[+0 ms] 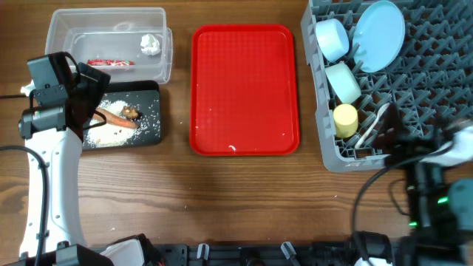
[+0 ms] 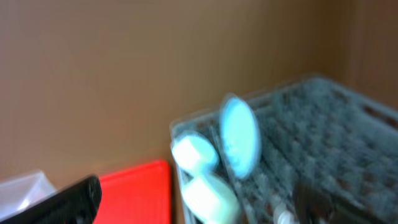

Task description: Sort waste into correct bins and load items into the dishwasher rack

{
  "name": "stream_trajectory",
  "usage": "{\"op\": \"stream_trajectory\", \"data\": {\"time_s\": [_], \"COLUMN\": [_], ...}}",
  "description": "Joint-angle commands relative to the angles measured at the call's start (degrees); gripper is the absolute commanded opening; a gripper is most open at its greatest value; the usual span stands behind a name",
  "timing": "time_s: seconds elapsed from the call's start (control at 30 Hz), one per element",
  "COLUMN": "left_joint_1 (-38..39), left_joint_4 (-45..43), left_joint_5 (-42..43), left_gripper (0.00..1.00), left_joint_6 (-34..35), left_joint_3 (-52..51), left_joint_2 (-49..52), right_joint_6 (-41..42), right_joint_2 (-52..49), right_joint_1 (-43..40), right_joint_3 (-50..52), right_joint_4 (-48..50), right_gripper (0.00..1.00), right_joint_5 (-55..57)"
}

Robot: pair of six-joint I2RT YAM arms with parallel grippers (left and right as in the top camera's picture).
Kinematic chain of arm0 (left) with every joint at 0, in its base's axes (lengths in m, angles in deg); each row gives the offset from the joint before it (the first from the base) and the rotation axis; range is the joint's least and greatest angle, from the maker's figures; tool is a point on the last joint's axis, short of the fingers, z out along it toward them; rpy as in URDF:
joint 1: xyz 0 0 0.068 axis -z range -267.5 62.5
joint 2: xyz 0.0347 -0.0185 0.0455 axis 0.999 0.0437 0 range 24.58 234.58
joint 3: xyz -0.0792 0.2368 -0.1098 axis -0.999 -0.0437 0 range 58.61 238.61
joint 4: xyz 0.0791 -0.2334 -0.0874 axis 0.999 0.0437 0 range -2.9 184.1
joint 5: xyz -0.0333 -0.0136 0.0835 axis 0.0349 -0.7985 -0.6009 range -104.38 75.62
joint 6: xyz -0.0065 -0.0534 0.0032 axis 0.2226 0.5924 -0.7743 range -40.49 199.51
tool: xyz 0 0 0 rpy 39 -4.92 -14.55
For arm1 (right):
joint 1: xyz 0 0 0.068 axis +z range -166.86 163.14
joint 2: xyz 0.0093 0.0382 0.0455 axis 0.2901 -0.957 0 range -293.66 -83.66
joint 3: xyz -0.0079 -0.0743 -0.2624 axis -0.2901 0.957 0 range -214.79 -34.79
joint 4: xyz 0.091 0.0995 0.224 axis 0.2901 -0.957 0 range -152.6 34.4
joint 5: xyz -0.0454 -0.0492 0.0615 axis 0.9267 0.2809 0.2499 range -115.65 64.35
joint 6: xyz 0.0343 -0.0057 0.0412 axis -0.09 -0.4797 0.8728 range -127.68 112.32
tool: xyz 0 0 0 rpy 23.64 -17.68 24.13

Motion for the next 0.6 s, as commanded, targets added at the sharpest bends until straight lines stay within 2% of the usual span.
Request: {"op": "stream_trajectory", "data": {"time_s": [0.0, 0.07, 0.23, 0.4, 0.57], "left_joint_1": [-0.28, -0.28, -0.28, -0.28, -0.28], "left_joint_4": [-0.11, -0.11, -0.11, -0.11, -0.11], "left_joint_5": [0.31, 0.31, 0.31, 0.31, 0.31], "left_gripper": [1.0, 1.0, 1.0, 1.0, 1.0], "left_joint_6": [-1.11, -1.11, -1.11, -1.11, -1.11], "left_joint_3": [0.57, 0.57, 0.57, 0.57, 0.57], "left_joint_2": [-0.15, -0.15, -0.15, -0.15, -0.15], "right_joint_6": [-0.48, 0.92, 2.32, 2.36, 5.46], "right_joint_2": [8.92, 12.63, 19.41, 23.5, 23.5], "right_joint_1": [4.92, 6.54, 8.11, 8.11, 8.11], "right_joint_3": [16.68, 23.43, 34.03, 38.8, 40.74], "right_joint_4": [11.93, 16.74, 21.09, 21.07, 21.86], "right_gripper": [1.0, 1.0, 1.0, 1.0, 1.0], "right_joint_5": [-0.87, -0.11, 5.9, 6.78, -1.14]}}
